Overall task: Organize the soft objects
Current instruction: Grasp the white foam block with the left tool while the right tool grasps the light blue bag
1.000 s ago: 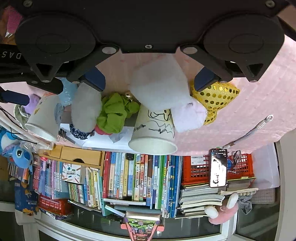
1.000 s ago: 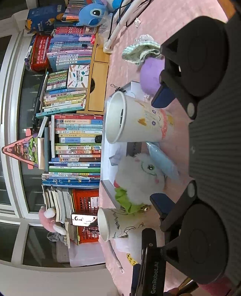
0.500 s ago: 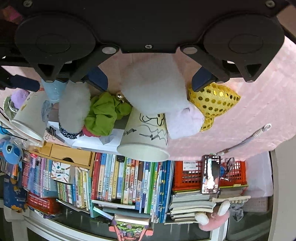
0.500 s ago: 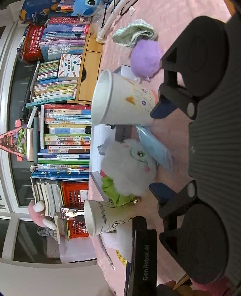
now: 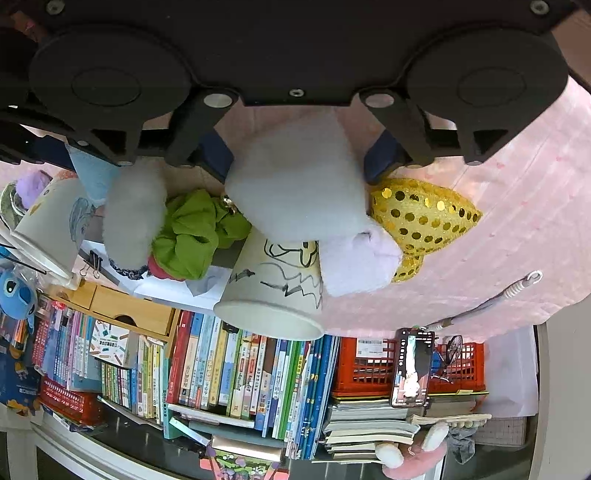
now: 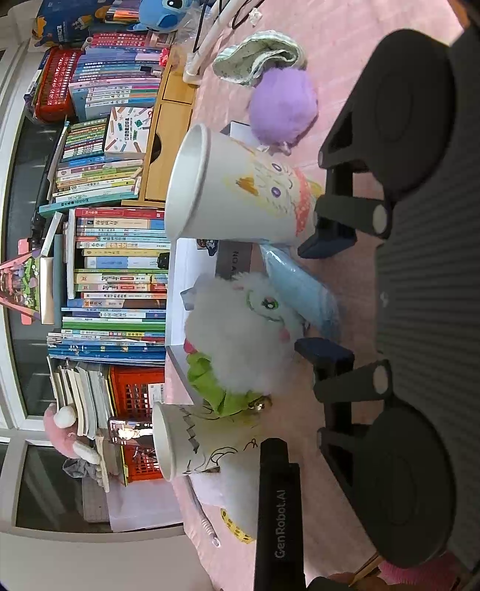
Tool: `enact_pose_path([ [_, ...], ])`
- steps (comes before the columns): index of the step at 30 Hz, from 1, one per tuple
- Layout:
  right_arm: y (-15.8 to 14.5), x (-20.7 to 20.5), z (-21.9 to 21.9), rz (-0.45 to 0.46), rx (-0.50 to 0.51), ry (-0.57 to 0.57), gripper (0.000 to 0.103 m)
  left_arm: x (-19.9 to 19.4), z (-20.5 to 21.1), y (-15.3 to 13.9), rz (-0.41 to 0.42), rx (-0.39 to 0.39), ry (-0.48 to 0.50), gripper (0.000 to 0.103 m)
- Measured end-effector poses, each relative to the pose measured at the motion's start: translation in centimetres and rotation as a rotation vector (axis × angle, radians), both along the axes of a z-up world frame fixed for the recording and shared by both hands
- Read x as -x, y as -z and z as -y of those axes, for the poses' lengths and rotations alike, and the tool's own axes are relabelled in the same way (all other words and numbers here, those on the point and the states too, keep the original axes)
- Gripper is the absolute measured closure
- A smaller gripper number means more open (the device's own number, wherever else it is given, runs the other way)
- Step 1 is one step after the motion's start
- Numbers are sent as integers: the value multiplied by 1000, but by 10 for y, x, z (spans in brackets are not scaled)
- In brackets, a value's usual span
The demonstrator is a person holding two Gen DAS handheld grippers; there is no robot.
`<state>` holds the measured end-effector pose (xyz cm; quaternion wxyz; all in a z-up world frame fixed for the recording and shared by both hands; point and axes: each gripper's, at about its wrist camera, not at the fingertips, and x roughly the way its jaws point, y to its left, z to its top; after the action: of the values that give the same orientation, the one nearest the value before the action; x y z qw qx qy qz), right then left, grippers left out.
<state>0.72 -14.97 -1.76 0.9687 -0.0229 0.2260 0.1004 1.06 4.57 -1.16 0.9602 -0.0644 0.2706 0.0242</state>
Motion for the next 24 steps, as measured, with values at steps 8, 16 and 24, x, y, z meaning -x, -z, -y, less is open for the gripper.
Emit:
enact_pose_path([
  [8, -2, 2, -2, 7, 14, 4, 68, 8, 9, -8, 10, -93, 33, 35],
  [16, -15, 15, -2, 48, 35, 5, 83, 26, 23, -29, 47, -128, 97, 36],
  [24, -35, 31, 3, 99, 17, -13, 89, 39, 27, -58, 86, -113, 148, 36],
])
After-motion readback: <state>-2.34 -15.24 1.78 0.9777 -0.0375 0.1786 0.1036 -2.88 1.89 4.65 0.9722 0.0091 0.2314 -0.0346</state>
